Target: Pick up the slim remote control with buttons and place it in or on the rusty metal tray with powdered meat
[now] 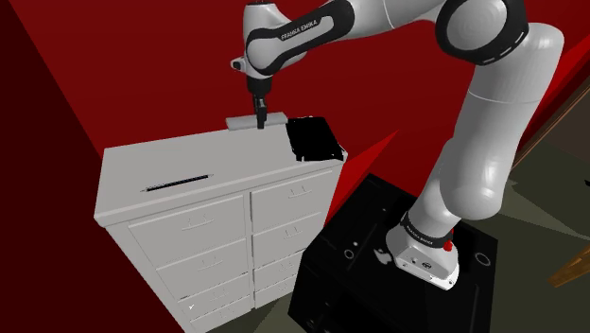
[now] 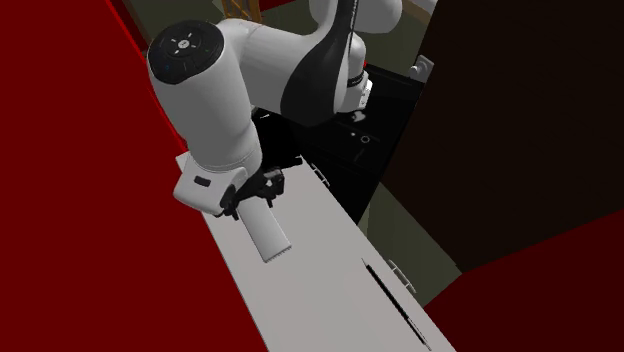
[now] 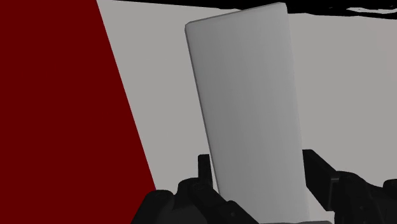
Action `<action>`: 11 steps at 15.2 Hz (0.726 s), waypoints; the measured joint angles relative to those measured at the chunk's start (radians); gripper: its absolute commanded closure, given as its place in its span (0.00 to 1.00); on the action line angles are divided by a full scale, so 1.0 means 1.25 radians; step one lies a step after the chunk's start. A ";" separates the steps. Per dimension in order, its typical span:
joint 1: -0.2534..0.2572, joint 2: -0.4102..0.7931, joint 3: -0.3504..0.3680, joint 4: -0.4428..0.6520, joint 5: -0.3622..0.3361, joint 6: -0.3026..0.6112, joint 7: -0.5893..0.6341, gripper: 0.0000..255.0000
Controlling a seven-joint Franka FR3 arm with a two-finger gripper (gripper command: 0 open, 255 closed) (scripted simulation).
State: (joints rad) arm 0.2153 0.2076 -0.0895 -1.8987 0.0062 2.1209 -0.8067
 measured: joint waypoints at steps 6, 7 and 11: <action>0.001 -0.021 0.000 0.037 -0.002 -0.058 0.002 1.00; 0.001 -0.023 0.000 0.047 -0.003 -0.070 0.002 1.00; -0.001 -0.046 -0.002 0.046 -0.004 -0.092 -0.001 1.00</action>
State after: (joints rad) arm 0.2146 0.1498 -0.0919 -1.8411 0.0006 2.0056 -0.8080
